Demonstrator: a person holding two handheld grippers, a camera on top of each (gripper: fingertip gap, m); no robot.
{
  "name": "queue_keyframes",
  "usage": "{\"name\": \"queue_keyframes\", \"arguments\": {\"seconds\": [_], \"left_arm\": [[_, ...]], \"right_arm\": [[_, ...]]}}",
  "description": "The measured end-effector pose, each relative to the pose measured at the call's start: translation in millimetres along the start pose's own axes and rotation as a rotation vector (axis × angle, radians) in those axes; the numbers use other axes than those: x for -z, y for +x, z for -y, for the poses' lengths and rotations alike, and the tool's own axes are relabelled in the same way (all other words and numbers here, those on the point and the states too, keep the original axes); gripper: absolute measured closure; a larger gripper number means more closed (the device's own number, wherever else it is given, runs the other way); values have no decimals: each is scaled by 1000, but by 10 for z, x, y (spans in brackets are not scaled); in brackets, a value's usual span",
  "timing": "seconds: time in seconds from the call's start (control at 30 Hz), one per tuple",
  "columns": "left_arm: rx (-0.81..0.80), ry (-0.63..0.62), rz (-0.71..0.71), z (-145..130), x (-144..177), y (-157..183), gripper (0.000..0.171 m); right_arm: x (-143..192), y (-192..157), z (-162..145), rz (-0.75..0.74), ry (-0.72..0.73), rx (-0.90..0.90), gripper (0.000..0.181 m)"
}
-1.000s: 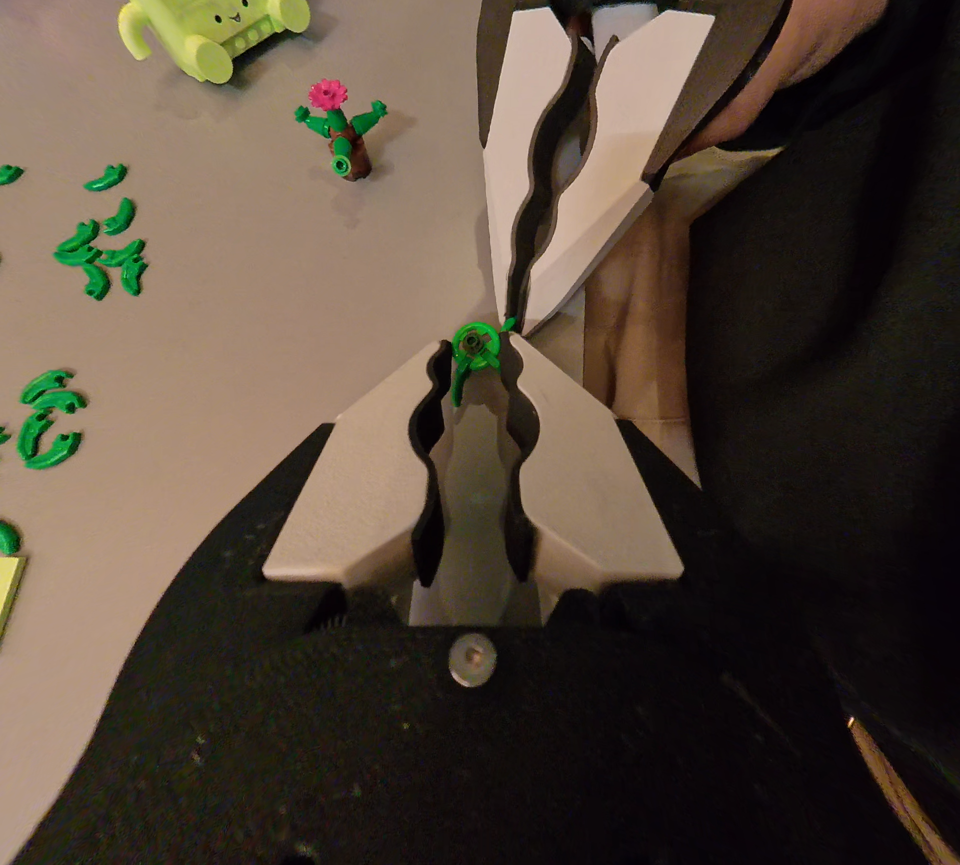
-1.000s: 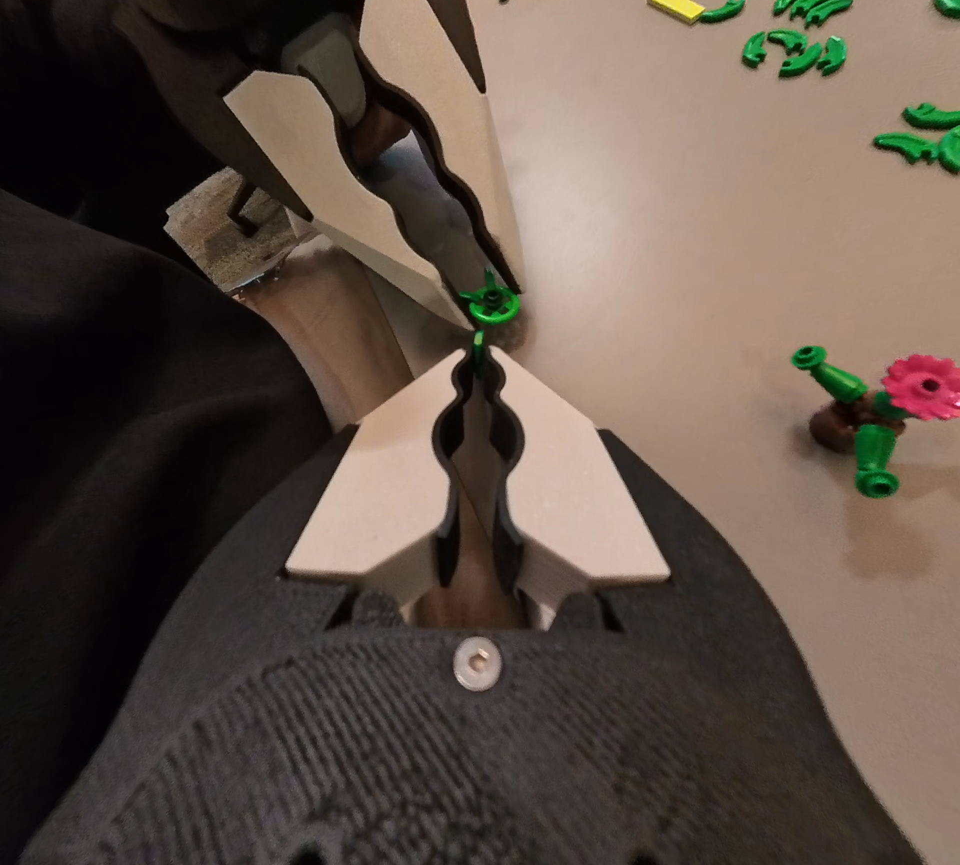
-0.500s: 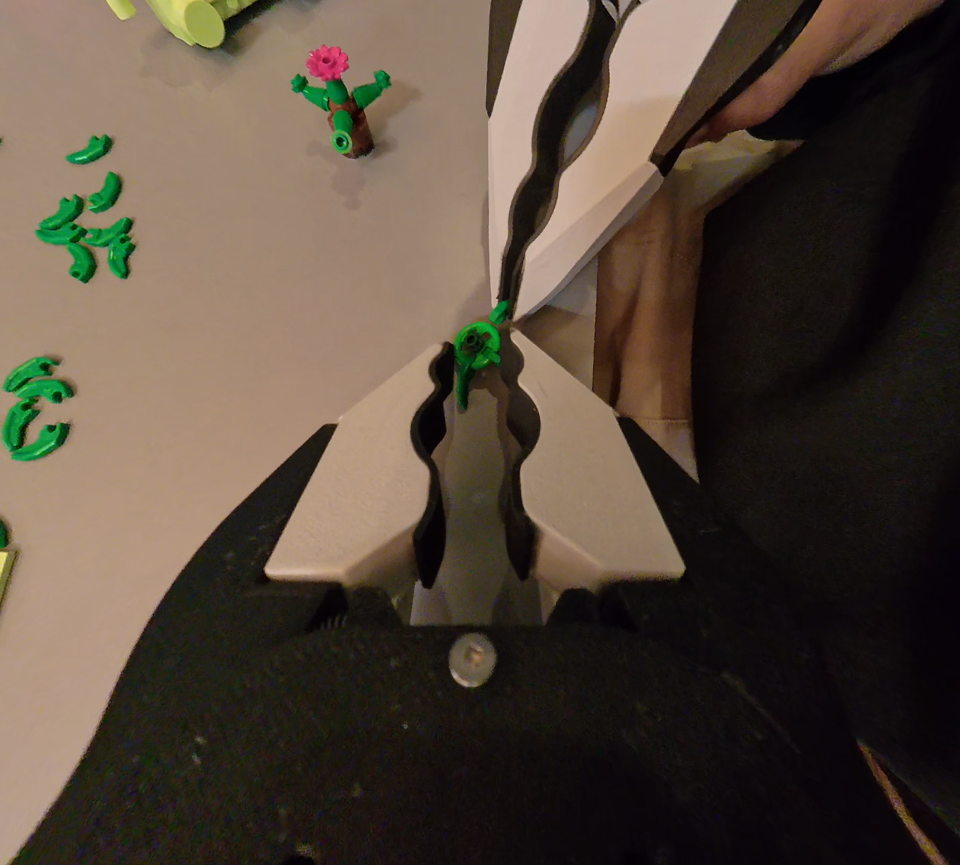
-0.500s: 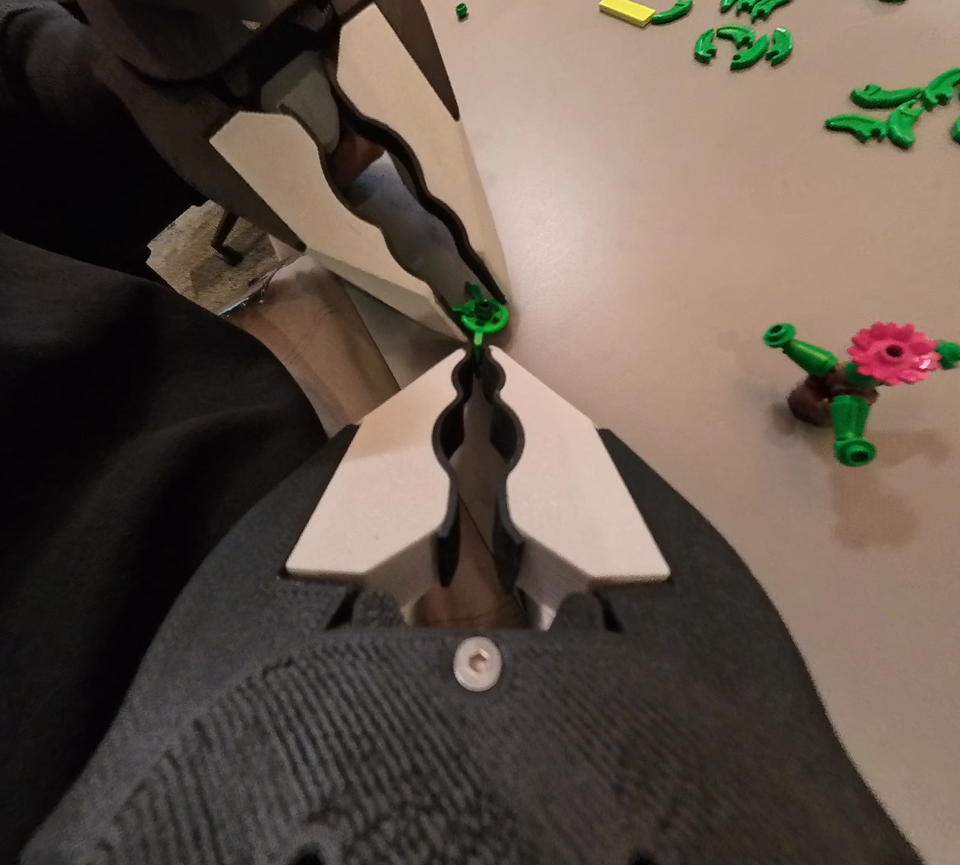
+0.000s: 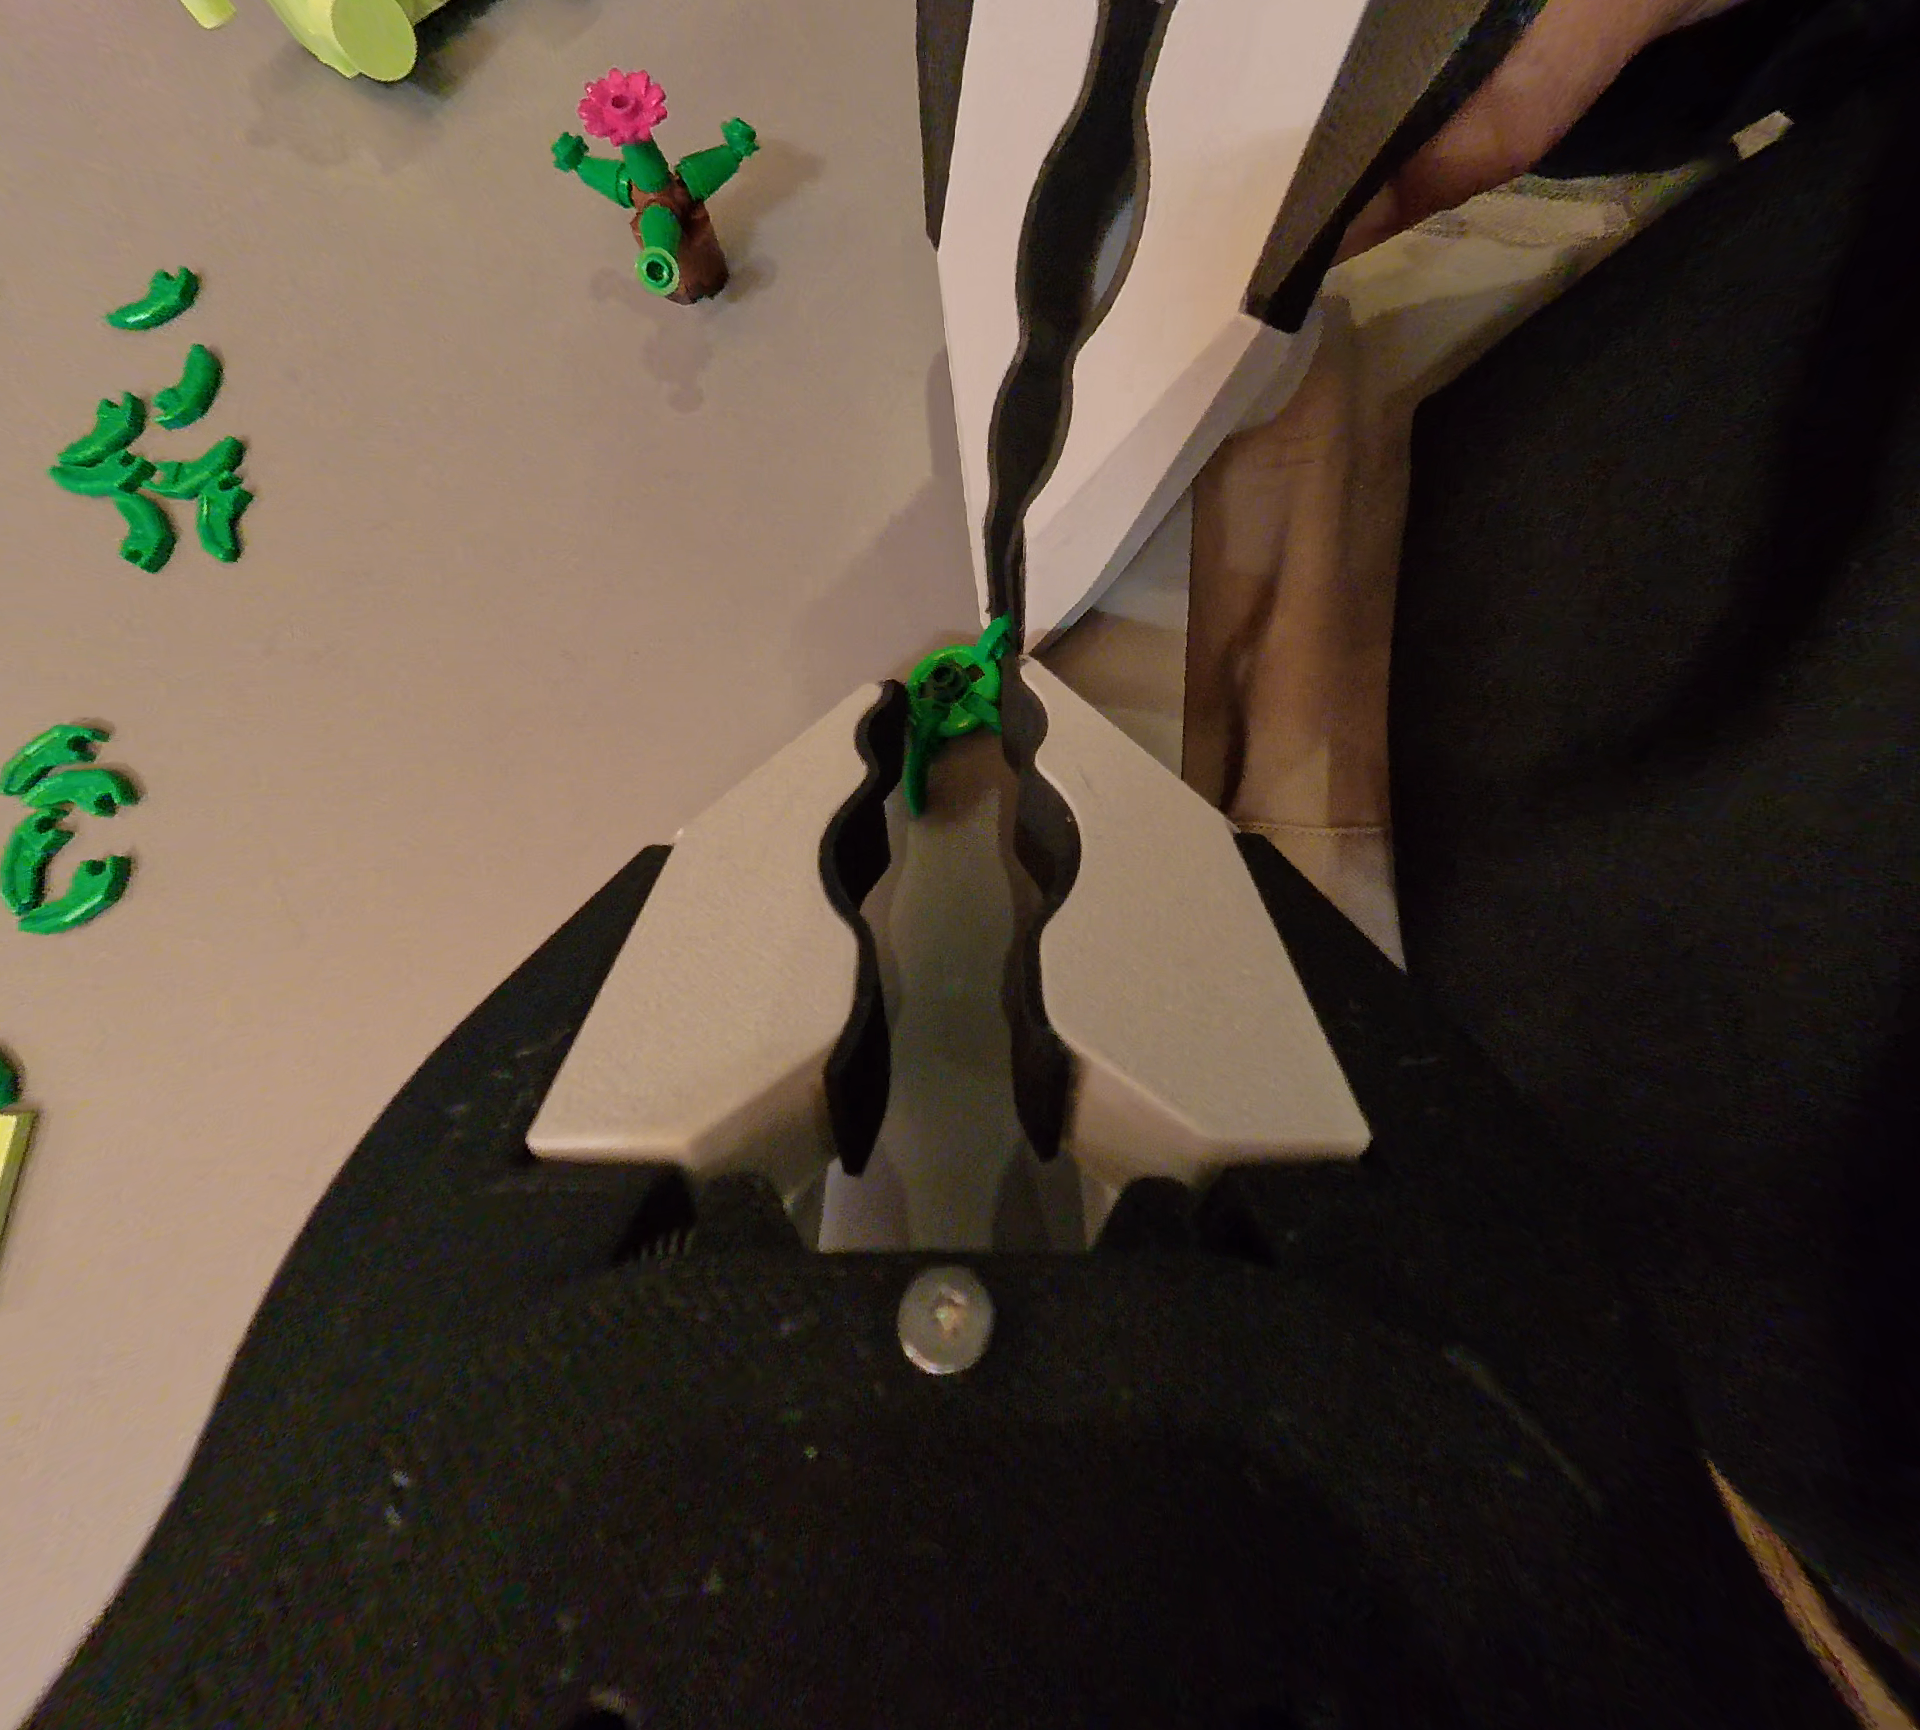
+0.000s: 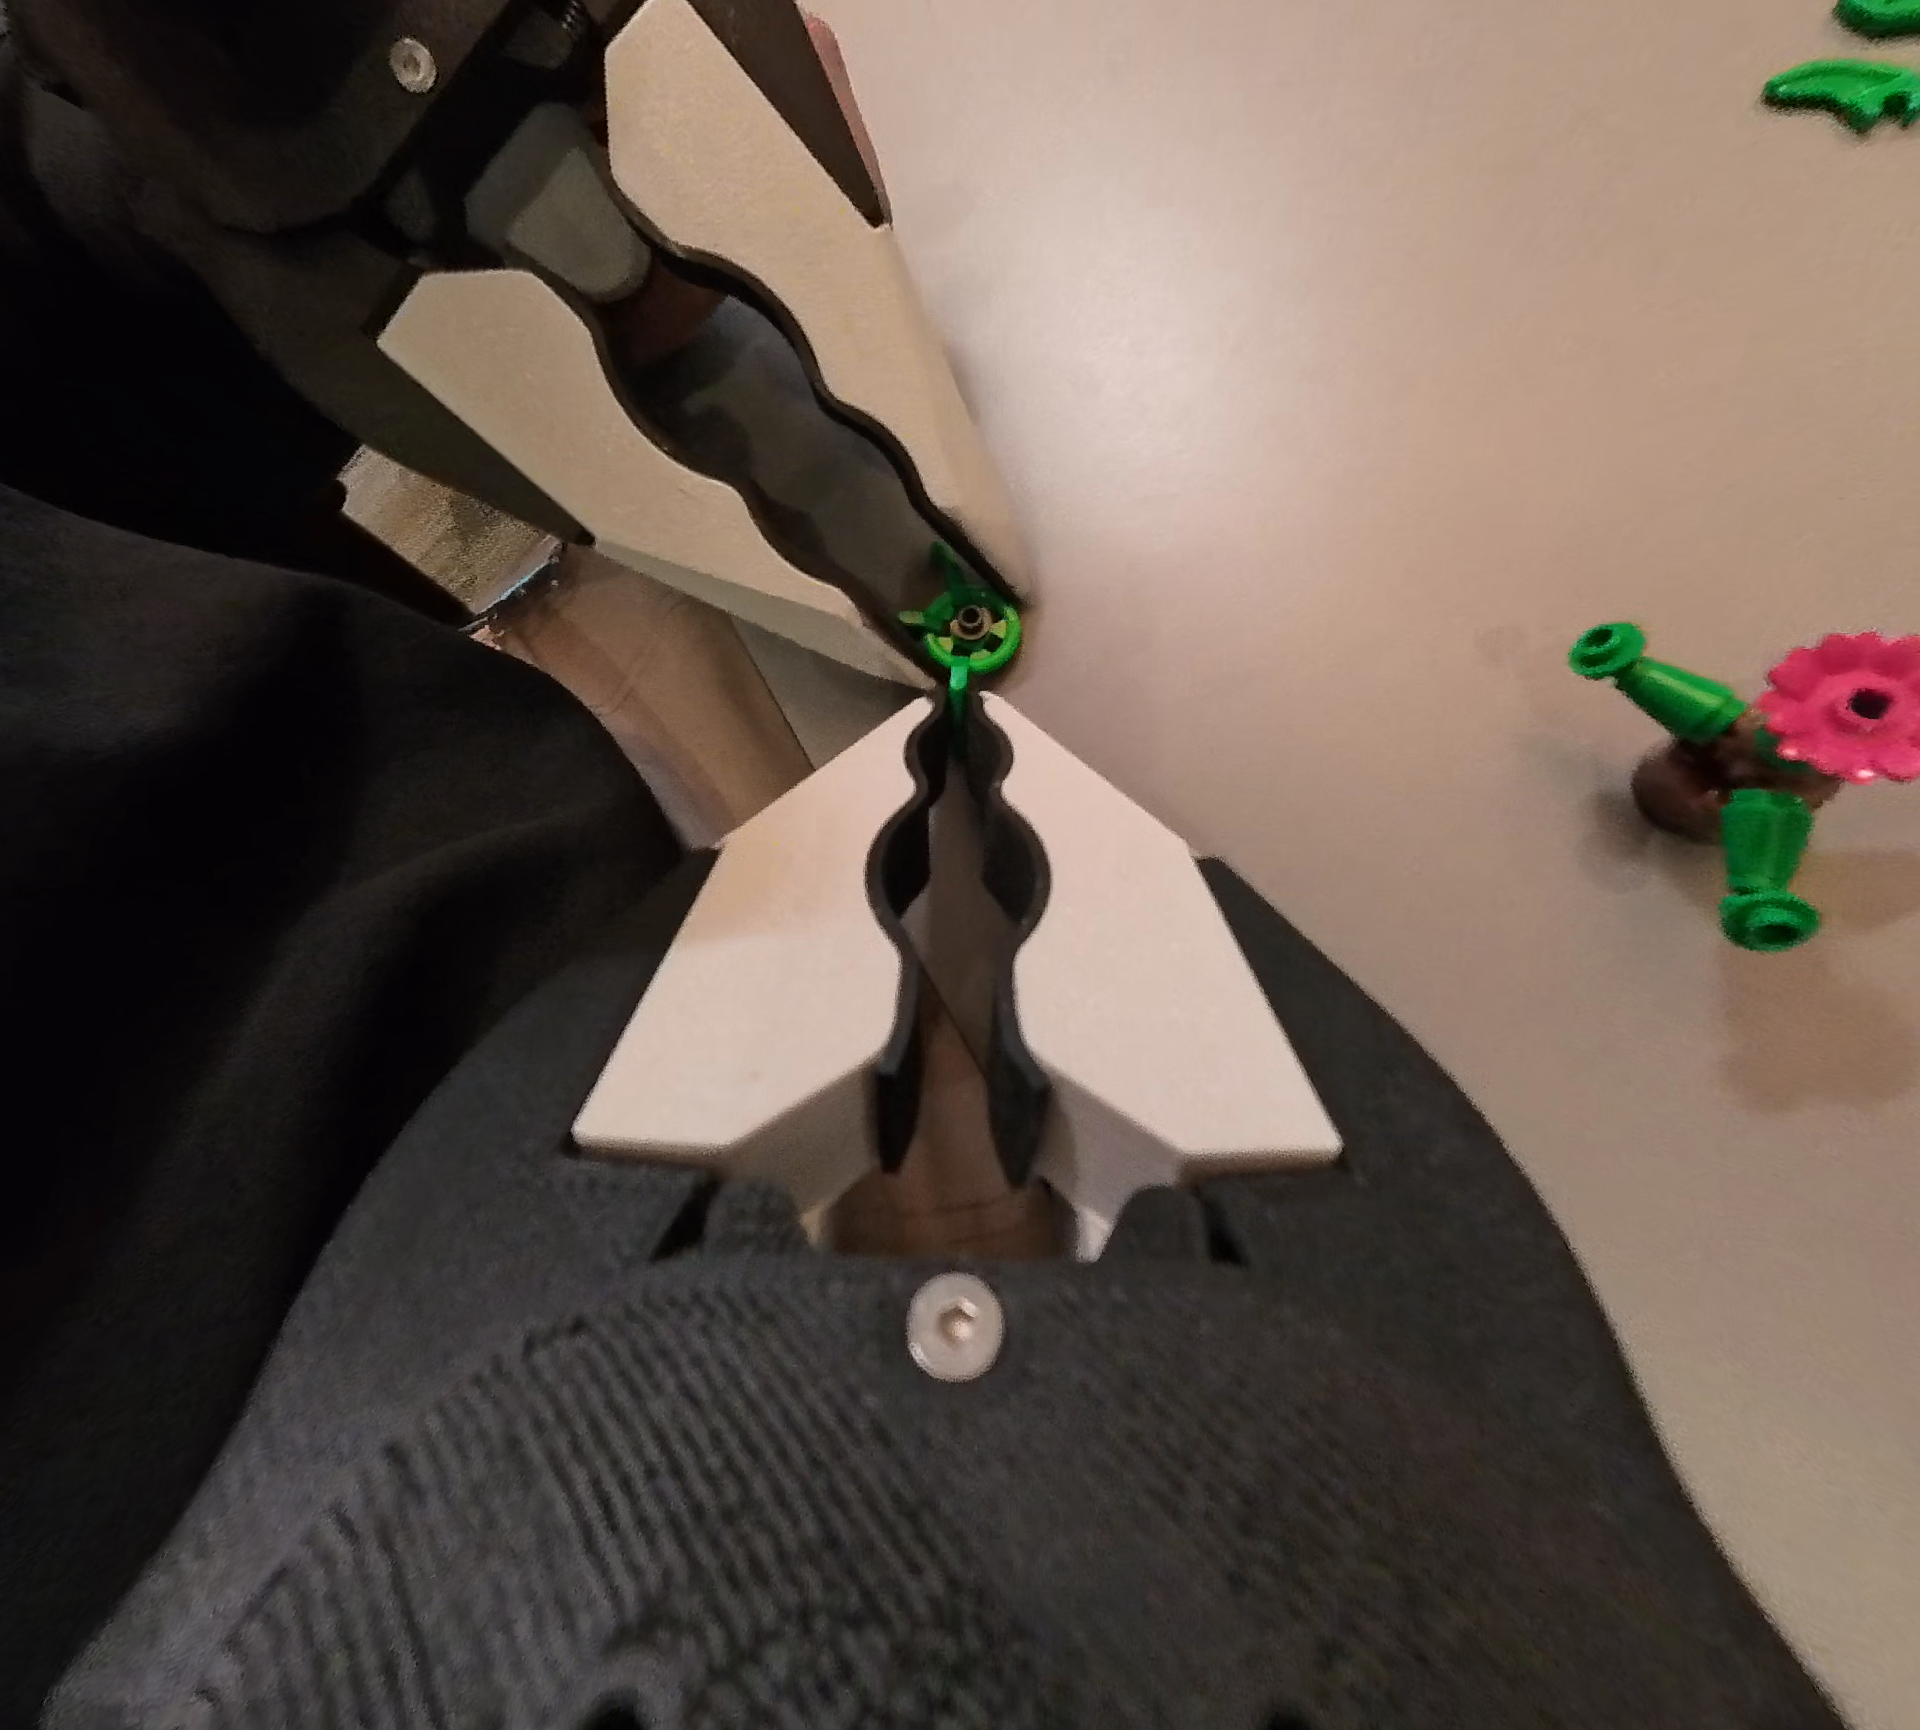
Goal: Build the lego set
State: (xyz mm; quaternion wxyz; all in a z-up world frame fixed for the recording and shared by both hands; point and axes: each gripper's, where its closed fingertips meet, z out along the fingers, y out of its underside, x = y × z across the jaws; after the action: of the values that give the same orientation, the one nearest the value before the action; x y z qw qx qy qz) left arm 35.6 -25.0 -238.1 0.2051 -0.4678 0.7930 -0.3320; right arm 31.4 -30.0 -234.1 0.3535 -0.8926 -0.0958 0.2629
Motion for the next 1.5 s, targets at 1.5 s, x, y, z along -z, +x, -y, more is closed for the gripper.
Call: {"name": "queue_keyframes", "arguments": {"seconds": [1.5], "left_arm": [[-274, -91, -446, -58, 57, 55, 148]], "right_arm": [[-8, 17, 5, -52, 0, 45, 180]]}}
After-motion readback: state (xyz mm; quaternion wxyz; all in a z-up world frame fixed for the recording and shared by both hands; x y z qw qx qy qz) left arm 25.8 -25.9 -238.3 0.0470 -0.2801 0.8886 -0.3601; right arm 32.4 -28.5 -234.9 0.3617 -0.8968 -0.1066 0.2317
